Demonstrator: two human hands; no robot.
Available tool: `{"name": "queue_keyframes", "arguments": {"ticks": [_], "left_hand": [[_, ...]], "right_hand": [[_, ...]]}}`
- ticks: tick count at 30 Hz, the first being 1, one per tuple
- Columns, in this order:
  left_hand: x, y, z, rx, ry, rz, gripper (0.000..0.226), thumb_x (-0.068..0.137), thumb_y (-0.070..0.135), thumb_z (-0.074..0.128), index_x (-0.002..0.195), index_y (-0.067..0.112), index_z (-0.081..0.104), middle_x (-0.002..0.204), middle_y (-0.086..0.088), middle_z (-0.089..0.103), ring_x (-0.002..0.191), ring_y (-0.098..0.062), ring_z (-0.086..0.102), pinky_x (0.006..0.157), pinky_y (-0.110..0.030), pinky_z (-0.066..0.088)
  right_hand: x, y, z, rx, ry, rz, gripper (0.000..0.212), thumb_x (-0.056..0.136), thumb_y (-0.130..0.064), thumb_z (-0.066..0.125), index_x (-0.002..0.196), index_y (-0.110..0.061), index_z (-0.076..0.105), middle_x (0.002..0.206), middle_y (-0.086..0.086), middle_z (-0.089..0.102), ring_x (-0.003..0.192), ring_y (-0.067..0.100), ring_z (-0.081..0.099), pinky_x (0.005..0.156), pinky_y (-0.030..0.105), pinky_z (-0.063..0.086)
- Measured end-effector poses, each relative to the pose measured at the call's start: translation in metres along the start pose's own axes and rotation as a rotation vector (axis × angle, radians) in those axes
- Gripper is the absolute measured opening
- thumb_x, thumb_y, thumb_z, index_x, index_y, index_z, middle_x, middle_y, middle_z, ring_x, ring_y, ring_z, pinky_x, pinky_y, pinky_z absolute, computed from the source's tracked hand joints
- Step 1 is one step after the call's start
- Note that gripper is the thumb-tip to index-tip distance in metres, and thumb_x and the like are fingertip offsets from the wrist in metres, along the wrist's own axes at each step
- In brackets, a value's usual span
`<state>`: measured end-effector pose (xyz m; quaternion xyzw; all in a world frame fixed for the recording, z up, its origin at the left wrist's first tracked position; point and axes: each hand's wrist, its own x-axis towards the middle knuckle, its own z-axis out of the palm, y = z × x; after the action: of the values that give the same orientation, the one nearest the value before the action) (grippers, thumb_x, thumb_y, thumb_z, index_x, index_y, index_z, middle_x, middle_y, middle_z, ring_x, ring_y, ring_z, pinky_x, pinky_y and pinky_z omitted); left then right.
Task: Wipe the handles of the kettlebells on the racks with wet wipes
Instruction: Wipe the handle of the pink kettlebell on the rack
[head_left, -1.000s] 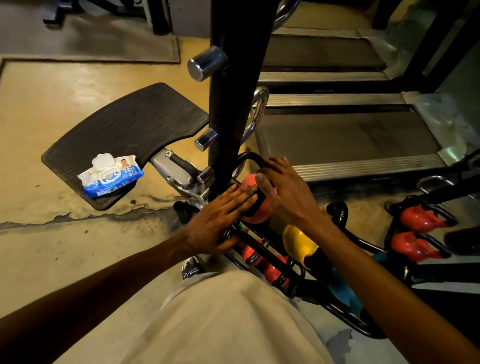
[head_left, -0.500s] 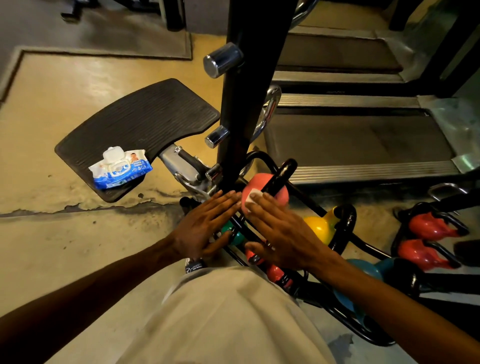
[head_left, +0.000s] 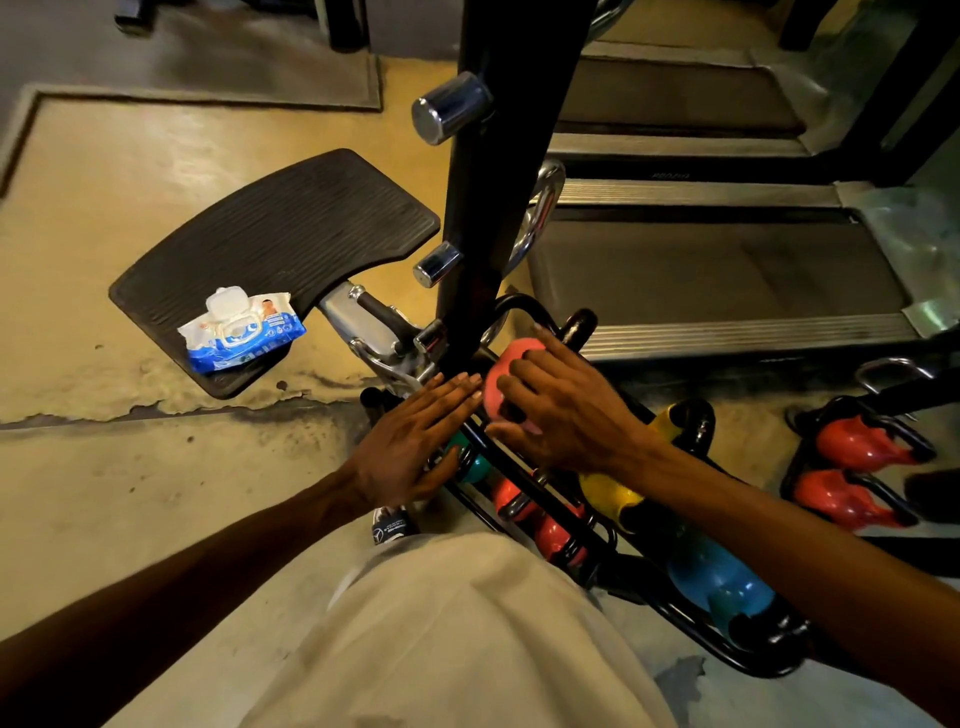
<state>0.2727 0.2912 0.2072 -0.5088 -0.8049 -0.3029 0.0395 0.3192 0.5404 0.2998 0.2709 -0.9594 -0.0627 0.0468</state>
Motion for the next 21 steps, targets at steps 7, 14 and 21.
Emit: {"name": "queue_keyframes", "arguments": {"ticks": [7,14,21], "left_hand": [[0.009,0.004,0.001,-0.001,0.035,0.026,0.069,0.095,0.017,0.07,0.156,0.001,0.041,0.165,-0.018,0.036,0.157,-0.028,0.03,0.121,-0.058,0.035],[0.044,0.017,0.002,-0.057,0.053,0.065,0.069,0.097,0.018,0.068,0.156,-0.002,0.039,0.166,-0.021,0.033,0.157,-0.029,0.028,0.124,-0.053,0.033],[0.07,0.022,0.0,-0.1,0.007,0.112,0.07,0.102,0.028,0.062,0.158,-0.003,0.035,0.168,-0.021,0.028,0.158,-0.033,0.024,0.125,-0.053,0.031]], "right_hand": [[0.001,0.067,-0.002,0.112,-0.001,0.17,0.062,0.108,-0.06,0.032,0.118,-0.012,0.069,0.119,0.011,0.07,0.12,0.025,0.061,0.128,0.05,0.02],[-0.003,0.044,0.005,0.495,0.184,0.681,0.05,0.11,-0.057,0.033,0.123,-0.018,0.063,0.116,0.002,0.063,0.105,0.016,0.059,0.088,0.031,0.047],[0.019,0.018,-0.015,1.228,0.377,1.367,0.069,0.106,-0.066,0.022,0.125,-0.02,0.069,0.128,0.008,0.067,0.12,0.023,0.06,0.106,0.044,0.046]]}}
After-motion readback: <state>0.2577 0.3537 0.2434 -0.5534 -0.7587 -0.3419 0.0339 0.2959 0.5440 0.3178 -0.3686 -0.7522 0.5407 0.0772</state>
